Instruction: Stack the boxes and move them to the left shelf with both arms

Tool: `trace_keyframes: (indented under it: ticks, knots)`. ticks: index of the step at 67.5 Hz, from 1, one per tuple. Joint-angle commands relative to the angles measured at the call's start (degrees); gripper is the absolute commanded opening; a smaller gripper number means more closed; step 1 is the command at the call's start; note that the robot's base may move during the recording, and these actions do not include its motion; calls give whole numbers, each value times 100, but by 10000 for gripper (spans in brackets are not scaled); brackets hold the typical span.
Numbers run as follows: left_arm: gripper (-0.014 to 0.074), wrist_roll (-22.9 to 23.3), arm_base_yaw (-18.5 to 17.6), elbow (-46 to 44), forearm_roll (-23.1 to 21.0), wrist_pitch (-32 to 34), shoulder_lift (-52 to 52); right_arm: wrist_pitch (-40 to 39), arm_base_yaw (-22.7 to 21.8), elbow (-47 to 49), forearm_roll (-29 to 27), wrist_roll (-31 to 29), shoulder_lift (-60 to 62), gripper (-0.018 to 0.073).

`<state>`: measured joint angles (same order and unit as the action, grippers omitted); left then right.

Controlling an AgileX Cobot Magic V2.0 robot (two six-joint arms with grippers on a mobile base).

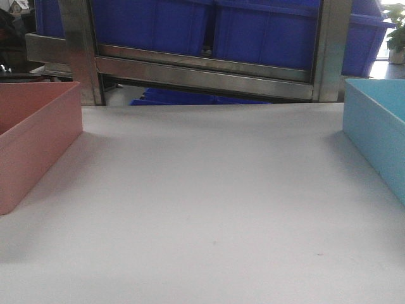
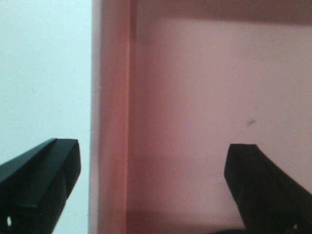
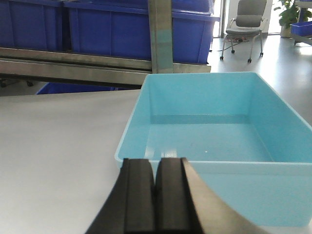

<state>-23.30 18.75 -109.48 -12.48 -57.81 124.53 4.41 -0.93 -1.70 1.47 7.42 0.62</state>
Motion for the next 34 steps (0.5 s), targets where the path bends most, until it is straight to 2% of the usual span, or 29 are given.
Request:
trace_keyframes:
  ticks: [1,16,34]
  knots:
    - [503,-7,16,-168,-33,220,-348,-559,-13,136,8,-26,106,50]
    - [486,-7,16,-172,118,320,-329,-559,-13,136,3,-26,106,50]
    - [356,-7,16,-172,145,216,-124,-559,-13,136,3,-26,106,50]
